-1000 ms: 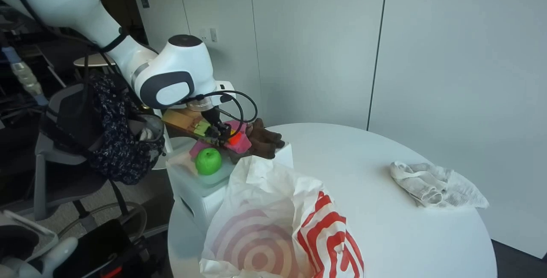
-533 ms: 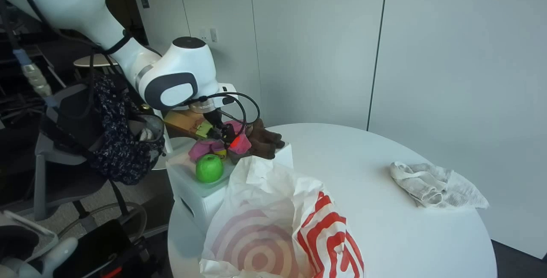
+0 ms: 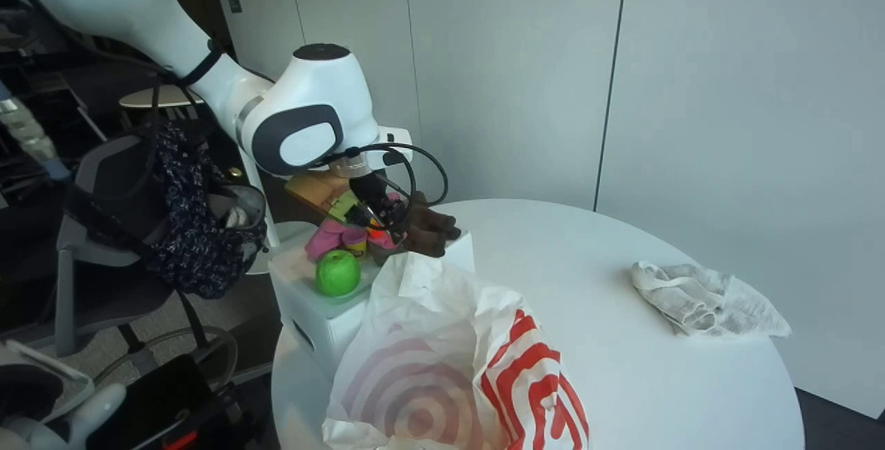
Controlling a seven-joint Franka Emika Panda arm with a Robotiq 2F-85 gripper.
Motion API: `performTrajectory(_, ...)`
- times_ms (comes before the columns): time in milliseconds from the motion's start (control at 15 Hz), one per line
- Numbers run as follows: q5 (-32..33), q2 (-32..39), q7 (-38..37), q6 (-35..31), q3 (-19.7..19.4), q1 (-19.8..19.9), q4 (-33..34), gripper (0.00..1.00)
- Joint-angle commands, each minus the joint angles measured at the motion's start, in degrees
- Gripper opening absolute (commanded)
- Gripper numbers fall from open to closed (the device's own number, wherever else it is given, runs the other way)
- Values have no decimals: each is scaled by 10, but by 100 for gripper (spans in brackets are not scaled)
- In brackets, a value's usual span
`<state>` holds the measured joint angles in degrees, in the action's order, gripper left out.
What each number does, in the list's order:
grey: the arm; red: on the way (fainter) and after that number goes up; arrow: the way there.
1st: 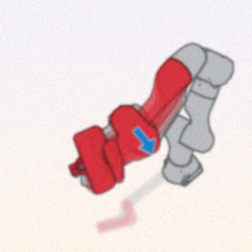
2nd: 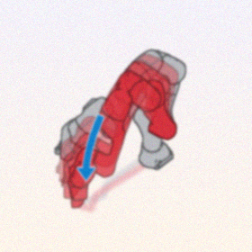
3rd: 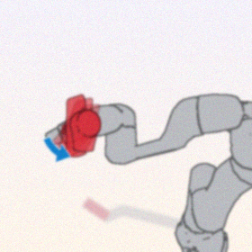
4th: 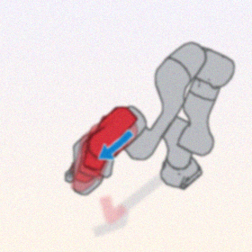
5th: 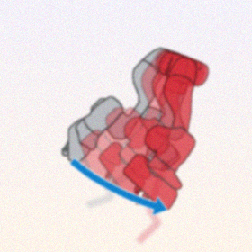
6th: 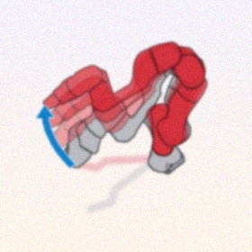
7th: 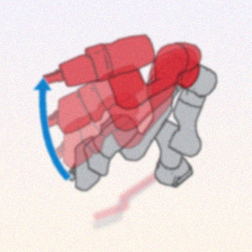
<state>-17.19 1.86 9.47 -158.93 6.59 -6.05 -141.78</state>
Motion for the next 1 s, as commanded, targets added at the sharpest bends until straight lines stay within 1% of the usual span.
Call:
performTrajectory(0,52,-61,-95,4,-36,30,-52,100)
performTrajectory(200,88,-107,-171,19,-64,61,-97,100)
performTrajectory(333,107,-124,-215,46,-74,84,-117,100)
performTrajectory(467,79,-136,-214,56,-84,89,-134,100)
performTrajectory(533,25,-150,-177,23,-94,75,-151,100)
performTrajectory(600,-6,-162,-169,4,-100,69,-164,100)
performTrajectory(733,-29,-176,-171,-13,-104,71,-178,100)
performTrajectory(800,-42,-168,-173,3,-111,72,-176,100)
performTrajectory(867,-44,-145,-175,11,-114,75,-156,100)
performTrajectory(933,-51,-133,-176,2,-118,76,-160,100)
